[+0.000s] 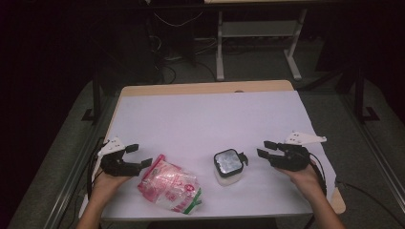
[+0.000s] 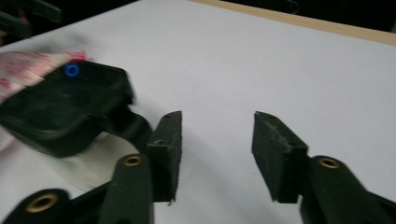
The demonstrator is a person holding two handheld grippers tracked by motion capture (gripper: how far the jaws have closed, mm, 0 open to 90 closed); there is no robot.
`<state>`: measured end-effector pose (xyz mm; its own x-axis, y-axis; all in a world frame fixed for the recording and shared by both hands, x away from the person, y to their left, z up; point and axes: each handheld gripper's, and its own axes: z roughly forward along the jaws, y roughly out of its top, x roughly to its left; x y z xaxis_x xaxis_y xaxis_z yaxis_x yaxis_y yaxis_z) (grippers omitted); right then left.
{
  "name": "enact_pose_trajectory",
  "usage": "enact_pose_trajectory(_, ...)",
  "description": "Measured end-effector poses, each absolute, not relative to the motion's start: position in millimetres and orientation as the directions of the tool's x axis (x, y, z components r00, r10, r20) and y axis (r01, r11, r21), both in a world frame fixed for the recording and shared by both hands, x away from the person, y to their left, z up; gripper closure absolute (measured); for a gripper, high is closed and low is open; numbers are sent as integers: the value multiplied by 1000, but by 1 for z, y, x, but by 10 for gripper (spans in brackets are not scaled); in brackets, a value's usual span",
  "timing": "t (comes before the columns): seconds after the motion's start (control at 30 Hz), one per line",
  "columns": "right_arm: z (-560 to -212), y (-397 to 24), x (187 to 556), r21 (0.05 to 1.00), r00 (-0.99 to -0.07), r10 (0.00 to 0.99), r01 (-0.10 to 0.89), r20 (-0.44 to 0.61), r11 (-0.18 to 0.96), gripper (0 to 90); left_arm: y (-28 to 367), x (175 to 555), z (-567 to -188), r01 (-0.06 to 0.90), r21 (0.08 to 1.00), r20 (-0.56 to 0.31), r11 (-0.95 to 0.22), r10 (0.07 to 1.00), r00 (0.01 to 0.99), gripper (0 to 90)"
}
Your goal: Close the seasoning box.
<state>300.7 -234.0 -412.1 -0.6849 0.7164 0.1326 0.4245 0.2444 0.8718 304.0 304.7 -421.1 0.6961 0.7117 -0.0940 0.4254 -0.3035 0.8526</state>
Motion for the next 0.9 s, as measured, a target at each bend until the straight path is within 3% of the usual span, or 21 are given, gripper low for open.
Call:
enact_pose_trajectory(0.07, -419, -243, 303, 865, -658, 740, 444, 139, 233, 435, 305, 304, -422, 430, 853, -100, -295, 716, 691, 146)
enact_pose_trajectory(0.33, -434, -264, 305, 856, -622, 769, 471, 149, 215, 354, 307, 304, -424, 436, 854, -111, -285, 719, 686, 145)
enact_pose_trajectory(0.53, -445, -272, 311, 853, -574, 808, 480, 129, 204, 191, 307, 304, -426, 443, 849, -109, -289, 724, 681, 146)
enact_pose_trajectory(0.9, -448, -273, 312, 852, -567, 817, 475, 105, 219, 173, 306, 304, -426, 443, 848, -106, -289, 727, 678, 146)
